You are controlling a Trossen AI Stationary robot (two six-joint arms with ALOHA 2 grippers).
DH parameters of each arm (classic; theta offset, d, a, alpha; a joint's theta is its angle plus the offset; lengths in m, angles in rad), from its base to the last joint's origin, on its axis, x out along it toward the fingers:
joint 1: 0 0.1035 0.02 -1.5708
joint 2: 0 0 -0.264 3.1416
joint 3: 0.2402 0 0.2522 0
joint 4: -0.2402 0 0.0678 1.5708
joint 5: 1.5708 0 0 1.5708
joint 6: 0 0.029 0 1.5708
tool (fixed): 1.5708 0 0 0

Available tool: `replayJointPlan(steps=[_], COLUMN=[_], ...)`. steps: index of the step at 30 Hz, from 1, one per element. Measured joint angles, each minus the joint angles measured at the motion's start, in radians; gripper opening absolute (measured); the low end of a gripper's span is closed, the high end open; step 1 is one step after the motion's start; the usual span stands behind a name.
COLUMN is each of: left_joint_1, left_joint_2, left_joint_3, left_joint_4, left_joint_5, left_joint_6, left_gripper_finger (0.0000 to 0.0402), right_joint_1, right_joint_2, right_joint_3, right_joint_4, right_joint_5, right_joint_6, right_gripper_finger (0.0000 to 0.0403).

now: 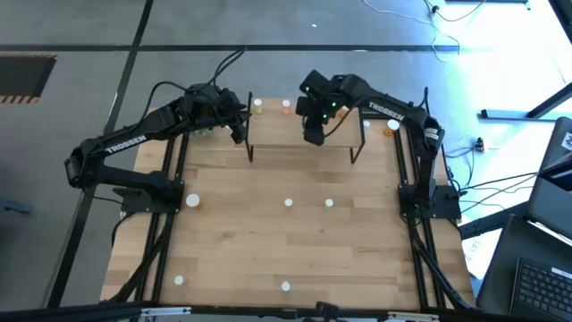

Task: Pick and place medicine bottles onto shelf by color
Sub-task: Adjust the pill bottles on the shelf

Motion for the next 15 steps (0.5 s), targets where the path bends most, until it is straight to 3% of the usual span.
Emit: replayJointPlan(steps=[4, 15], left_joint_1=[0.0, 0.0], left_joint_2=[0.0, 0.0], left_joint_3=[0.0, 0.0], left_joint_4=[0.0, 0.0], left_joint_5=[0.0, 0.0], left_joint_6=[0.0, 0.001], left_gripper_finger=[0.0149, 0.0149], right_joint_1=[0.001, 0.0], right_joint_2=[0.0, 0.0], right_joint_3=[-0.051, -0.139], right_joint_4=[0.032, 0.195], right_joint_5=[0.126, 0.161], right_joint_6=[0.008, 0.004], right_gripper_finger=[0.0166, 0.0166])
